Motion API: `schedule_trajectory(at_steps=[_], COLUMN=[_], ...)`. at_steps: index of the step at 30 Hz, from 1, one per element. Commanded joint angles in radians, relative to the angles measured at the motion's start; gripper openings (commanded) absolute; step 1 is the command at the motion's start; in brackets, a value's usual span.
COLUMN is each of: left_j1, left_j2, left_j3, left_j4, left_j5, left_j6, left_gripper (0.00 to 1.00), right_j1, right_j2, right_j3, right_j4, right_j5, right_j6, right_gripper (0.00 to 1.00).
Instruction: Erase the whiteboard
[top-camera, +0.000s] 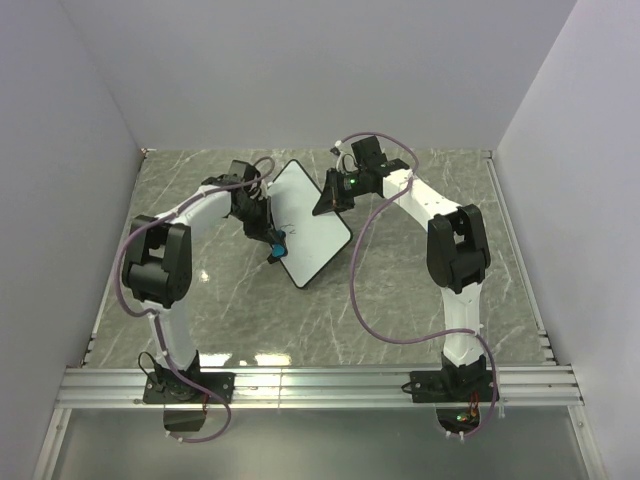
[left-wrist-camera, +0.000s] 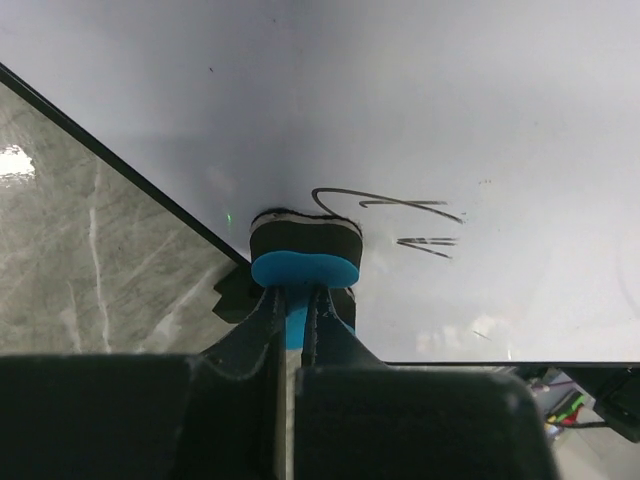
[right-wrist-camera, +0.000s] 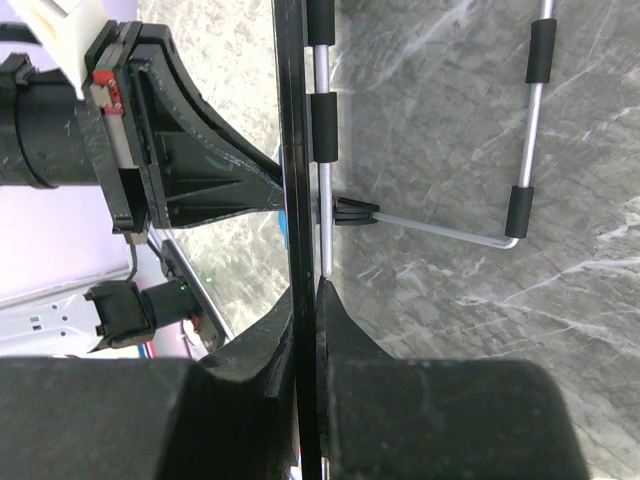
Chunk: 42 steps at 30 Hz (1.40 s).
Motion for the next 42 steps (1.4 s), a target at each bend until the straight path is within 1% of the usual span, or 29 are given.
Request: schedule_trajectory(at_steps=[1, 4, 7, 8, 10, 11, 13, 14, 17, 19, 21, 24, 25, 30, 35, 37, 40, 42], left_j1=[0.026, 0.009, -0.021, -0.049, -0.086, -0.127, -0.166, -0.187, -0.190, -0.184, -0.154, -0.111, -0.095, 0.035, 0.061, 0.057, 0.032, -0.009], left_j2=[0.100, 0.102, 0.069, 0.057, 0.036, 0.040, 0.066, 0.074, 0.068, 0.071, 0.089, 0.117, 0.123, 0.174, 0.232, 0.226, 0.183, 0.135], left_j3=[0.081, 0.116, 0.104, 0.092, 0.093, 0.125, 0.170, 0.196, 0.202, 0.216, 0.240, 0.269, 0.271, 0.271, 0.315, 0.293, 0.202, 0.132], left_j4=[0.187, 0.184, 0.206, 0.212, 0.203, 0.183, 0.126, 0.126, 0.172, 0.174, 0.175, 0.152, 0.152, 0.169, 0.121, 0.131, 0.183, 0.227], left_j5=[-0.253, -0.210, -0.088, -0.014, 0.040, 0.066, 0.060, 0.057, 0.010, -0.056, -0.032, -0.072, -0.108, -0.121, -0.141, -0.119, -0.081, -0.047], left_j6=[0.064, 0.070, 0.092, 0.098, 0.118, 0.126, 0.133, 0.124, 0.057, 0.020, 0.009, -0.005, -0.012, -0.052, -0.017, -0.014, -0.018, -0.014], left_gripper=[0.00, 0.00, 0.00, 0.00, 0.00, 0.00, 0.00, 0.00, 0.00, 0.00, 0.00, 0.00, 0.00, 0.00, 0.00, 0.00, 0.00, 0.00], right_j1=[0.065, 0.063, 0.063, 0.063, 0.065, 0.063, 0.065, 0.063, 0.065, 0.063, 0.063, 0.065, 0.063, 0.065, 0.063, 0.063, 0.063, 0.062], right_j2=[-0.006, -0.003, 0.001, 0.004, 0.009, 0.011, 0.015, 0.017, 0.015, 0.009, 0.005, 0.000, -0.006, -0.020, -0.017, -0.014, -0.009, -0.011], right_j3=[-0.040, -0.032, -0.022, -0.020, -0.017, -0.017, -0.015, -0.015, -0.018, -0.022, -0.028, -0.035, -0.038, -0.058, -0.055, -0.048, -0.040, -0.040], right_j4=[-0.151, -0.158, -0.161, -0.160, -0.158, -0.157, -0.155, -0.154, -0.152, -0.155, -0.154, -0.158, -0.158, -0.160, -0.161, -0.161, -0.163, -0.160], right_j5=[-0.012, -0.004, -0.003, -0.001, -0.001, -0.003, -0.003, -0.001, -0.001, -0.001, 0.000, 0.003, 0.003, 0.005, 0.003, 0.002, 0.002, 0.002], right_j6=[0.001, -0.003, -0.003, -0.002, -0.002, 0.001, 0.001, 0.003, 0.003, 0.001, 0.000, -0.005, -0.006, -0.015, -0.017, -0.015, -0.014, -0.011], right_gripper=[0.00, 0.00, 0.00, 0.00, 0.00, 0.00, 0.00, 0.00, 0.00, 0.00, 0.00, 0.00, 0.00, 0.00, 0.00, 0.00, 0.00, 0.00])
